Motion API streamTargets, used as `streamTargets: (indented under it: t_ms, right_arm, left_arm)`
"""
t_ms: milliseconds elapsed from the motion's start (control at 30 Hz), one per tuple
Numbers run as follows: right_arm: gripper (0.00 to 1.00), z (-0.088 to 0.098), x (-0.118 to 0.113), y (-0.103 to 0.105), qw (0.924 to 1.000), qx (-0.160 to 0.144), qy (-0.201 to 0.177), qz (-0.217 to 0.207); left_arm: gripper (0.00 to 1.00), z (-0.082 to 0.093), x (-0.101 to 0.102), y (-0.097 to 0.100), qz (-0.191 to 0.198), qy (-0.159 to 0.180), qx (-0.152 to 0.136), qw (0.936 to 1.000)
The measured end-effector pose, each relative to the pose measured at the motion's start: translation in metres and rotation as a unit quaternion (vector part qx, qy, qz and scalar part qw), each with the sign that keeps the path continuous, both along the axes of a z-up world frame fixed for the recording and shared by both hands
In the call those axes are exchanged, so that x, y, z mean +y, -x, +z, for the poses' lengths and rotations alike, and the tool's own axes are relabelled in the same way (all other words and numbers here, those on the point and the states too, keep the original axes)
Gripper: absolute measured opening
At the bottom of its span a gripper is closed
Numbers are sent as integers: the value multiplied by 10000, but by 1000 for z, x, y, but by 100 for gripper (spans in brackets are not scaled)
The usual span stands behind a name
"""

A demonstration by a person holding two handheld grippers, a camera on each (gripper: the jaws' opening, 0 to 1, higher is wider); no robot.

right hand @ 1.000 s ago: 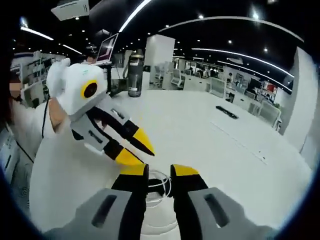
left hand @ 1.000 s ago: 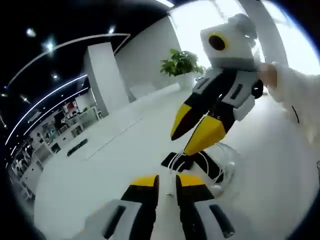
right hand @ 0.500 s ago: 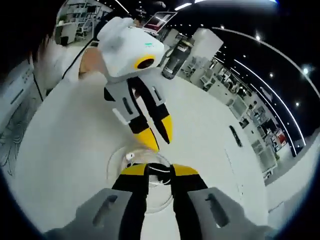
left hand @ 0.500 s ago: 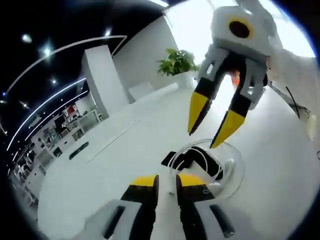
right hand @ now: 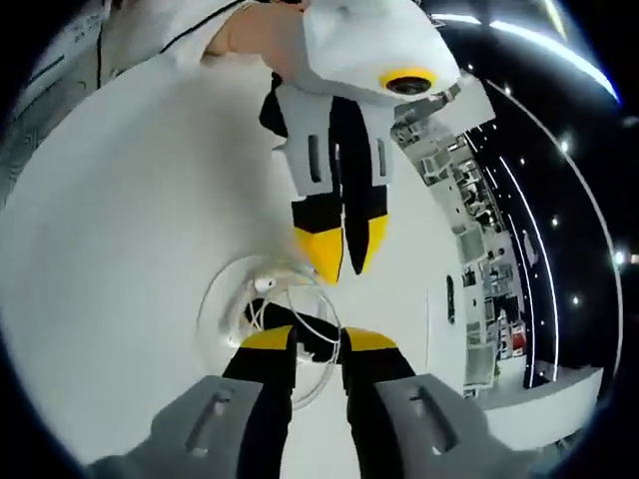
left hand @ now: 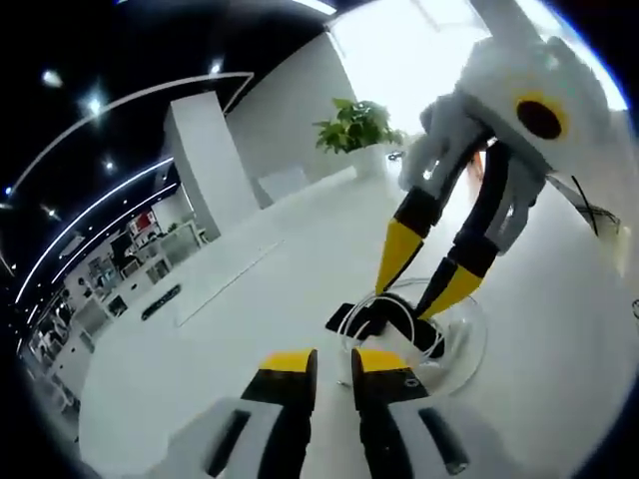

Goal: Peel open the Velcro strap on the desktop, arrange the wired earphones neatly onto it, and close the Velcro strap to secure them.

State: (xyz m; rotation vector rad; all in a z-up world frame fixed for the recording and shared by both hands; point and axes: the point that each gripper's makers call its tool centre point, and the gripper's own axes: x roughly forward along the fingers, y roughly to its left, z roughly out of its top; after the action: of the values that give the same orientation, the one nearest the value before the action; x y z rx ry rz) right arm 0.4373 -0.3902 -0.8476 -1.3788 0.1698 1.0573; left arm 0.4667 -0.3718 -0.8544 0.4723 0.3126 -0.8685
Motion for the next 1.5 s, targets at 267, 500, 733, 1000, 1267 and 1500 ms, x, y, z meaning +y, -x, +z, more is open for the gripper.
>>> streamTargets:
  t_ms: [267,500,733,1000,1267,1500]
  right_arm:
    - [18,-4,2,-1,9991,-204,319,183]
    - [12,-7,2,-2,9973,-363,536,339]
    - [9,-10,1,-1,9966,-379,632,357]
    - [6,-5,-3,-2,9961,-457,670,355]
    - [4,-6,-8,4,9957,-492,700,342]
    - [4,-8,-8,7,9962,-454,648,359]
  left_arm:
    - [18,-2,0,-2,-8,-15,-16,10000]
    - [18,0,1,-3,12,-15,-67,10000]
    - [18,1,0,-3,-8,-7,-104,9999]
    - [18,11,8,4,5,76,-134,9999]
    - [18,15,-5,4,-117,338,-165,9992]
    - [19,3,-21,3,-255,372,-63,9990]
